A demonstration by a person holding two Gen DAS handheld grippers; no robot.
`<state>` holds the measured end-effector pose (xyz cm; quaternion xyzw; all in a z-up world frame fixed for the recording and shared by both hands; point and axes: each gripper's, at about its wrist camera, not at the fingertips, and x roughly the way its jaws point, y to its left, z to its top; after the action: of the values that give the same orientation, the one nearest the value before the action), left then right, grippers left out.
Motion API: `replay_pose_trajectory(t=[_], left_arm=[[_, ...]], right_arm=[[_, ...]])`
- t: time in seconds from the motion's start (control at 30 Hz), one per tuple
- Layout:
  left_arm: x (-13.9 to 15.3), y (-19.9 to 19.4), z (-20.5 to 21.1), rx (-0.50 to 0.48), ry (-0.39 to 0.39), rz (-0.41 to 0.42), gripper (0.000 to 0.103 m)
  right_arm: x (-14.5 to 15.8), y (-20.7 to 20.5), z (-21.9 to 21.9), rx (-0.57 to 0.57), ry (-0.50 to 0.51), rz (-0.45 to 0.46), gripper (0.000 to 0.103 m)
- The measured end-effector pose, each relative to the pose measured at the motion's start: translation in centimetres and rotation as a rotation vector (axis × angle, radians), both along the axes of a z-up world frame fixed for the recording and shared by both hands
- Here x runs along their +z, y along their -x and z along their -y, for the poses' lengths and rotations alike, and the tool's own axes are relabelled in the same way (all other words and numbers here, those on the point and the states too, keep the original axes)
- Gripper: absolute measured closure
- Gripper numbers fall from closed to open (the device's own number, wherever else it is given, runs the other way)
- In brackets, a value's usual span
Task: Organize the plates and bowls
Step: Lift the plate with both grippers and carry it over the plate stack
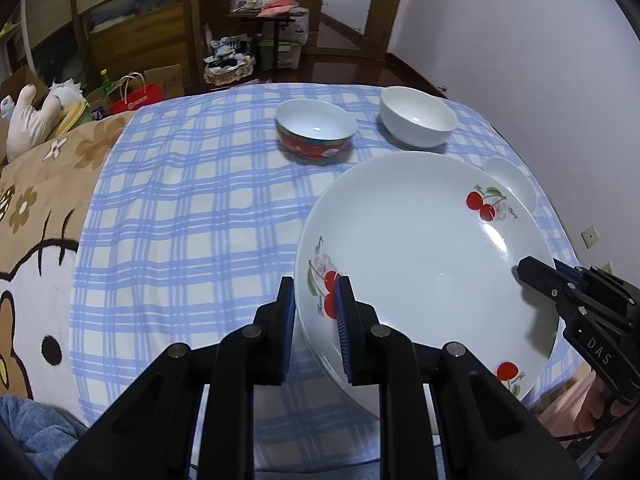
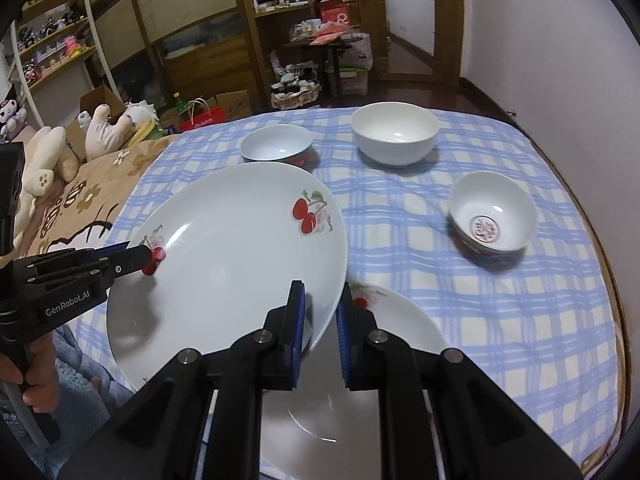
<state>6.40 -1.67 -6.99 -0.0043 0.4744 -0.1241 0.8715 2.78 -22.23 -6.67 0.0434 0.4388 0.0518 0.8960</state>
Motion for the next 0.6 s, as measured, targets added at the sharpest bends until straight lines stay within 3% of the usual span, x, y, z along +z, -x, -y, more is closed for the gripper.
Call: replay_pose_trajectory(t=[0.3, 0.6], left_arm=[[0.2, 1.6, 2.2, -0.035, 0.034, 0.006, 0.084], [-0.7, 2.5, 5.0, -0.103, 0.016, -0.009, 0.084]], right_arm=[[-0.3, 2.5, 2.3, -0.055, -0.018, -0.009, 0.087], [-1.4, 4.5, 4.7, -0.122, -0.036, -0.039, 0.087]])
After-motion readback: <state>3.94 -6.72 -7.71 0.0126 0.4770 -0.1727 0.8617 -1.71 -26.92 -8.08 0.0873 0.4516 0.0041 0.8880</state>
